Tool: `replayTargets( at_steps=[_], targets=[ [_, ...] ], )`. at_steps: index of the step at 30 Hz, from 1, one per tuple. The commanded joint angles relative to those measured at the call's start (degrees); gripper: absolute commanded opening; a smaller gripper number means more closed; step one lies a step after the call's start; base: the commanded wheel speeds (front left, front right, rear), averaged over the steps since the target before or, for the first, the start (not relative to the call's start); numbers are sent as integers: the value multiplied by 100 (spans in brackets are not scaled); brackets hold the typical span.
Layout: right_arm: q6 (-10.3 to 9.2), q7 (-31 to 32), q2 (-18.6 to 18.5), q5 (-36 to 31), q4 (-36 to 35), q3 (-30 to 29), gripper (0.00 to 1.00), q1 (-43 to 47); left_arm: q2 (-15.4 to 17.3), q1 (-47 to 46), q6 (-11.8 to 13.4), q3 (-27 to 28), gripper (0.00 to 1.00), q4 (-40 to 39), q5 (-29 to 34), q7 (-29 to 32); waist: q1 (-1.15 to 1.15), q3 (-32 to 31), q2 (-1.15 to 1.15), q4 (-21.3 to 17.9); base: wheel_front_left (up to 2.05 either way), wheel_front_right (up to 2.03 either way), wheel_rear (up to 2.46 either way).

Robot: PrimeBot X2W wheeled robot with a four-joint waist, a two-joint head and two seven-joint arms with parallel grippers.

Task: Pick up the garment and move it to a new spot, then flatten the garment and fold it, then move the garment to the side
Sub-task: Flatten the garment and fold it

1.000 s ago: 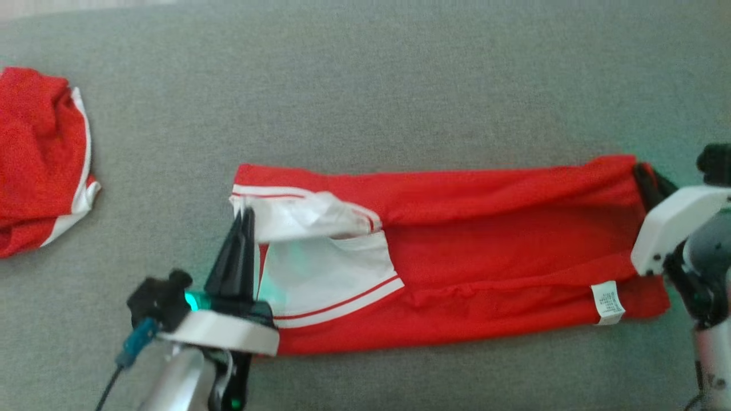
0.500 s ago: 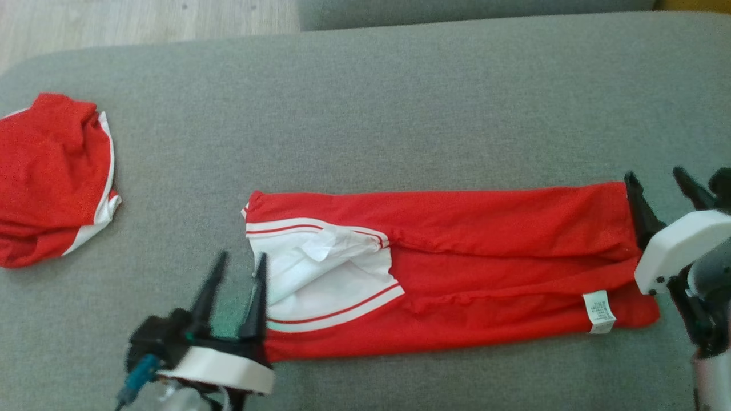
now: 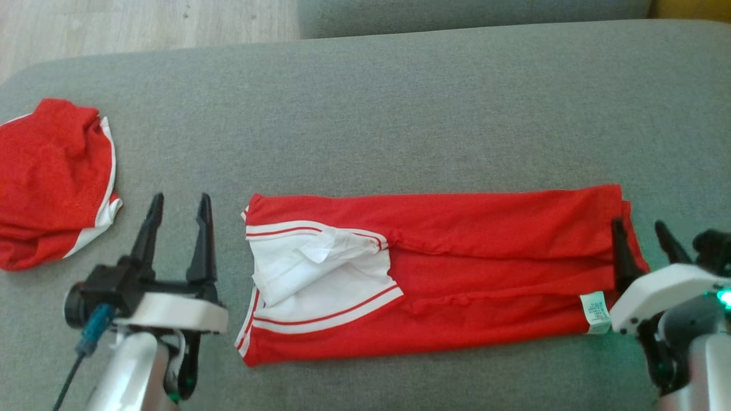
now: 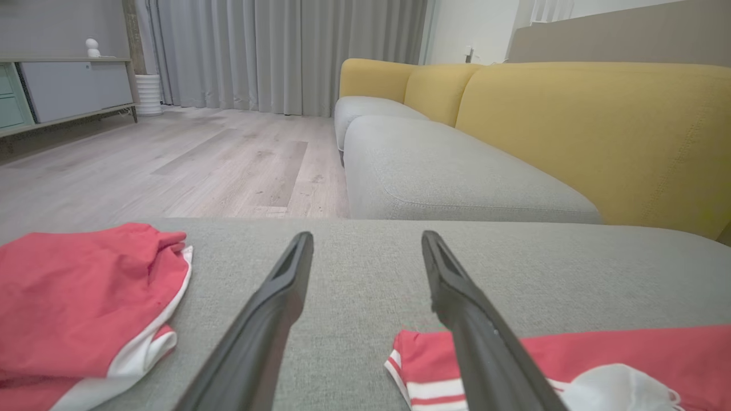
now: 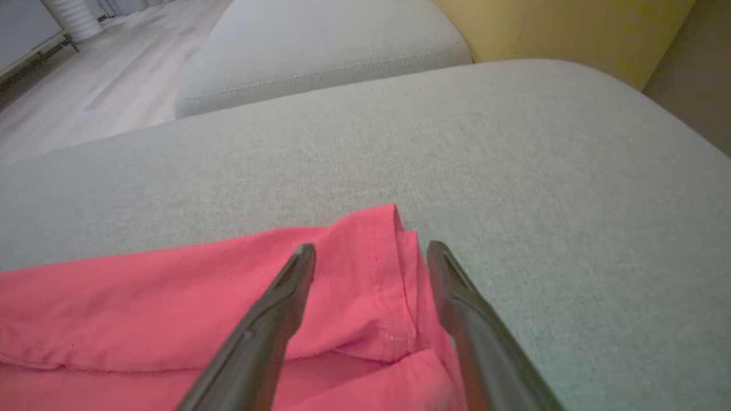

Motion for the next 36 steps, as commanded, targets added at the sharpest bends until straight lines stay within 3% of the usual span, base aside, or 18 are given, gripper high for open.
replayTargets(
  at_steps=[1, 13, 19, 27, 28, 30, 36],
  targets=[
    [-4, -126, -27, -47, -52, 105, 100, -214, 92, -230, -8, 258, 100, -114, 48, -69, 0, 17, 0, -6, 0, 0, 0],
    [-4, -108, -24, -541, 927, -256, 100, -601, -151, -151, -174, 551, 100, -45, 138, -70, 0, 201, 0, -6, 0, 0, 0],
    [-4, 394, -24, -669, 1417, -338, 100, -673, -209, -192, -265, 664, 100, 4, 211, -71, 0, 255, 0, 32, 0, 0, 0],
    [-4, 814, -24, -552, 1491, -100, 98, -687, -299, -198, -342, 820, 100, 4, 286, -71, 0, 264, 0, 2, 0, 0, 0],
    [-4, 855, -24, -520, 1472, -81, 69, -673, -312, -194, -349, 836, 100, 4, 295, -71, 0, 260, 0, -4, 0, 0, 0],
    [-4, 929, -24, -518, 1428, -32, 0, -644, -333, -182, -364, 867, 100, 5, 312, -71, 0, 251, 0, -16, 0, 0, 0],
    [-4, 942, -24, -471, 1170, 12, 0, -614, -375, -133, -397, 961, 100, -17, 367, -71, 0, 214, 0, -49, 0, 0, 0]
  ],
)
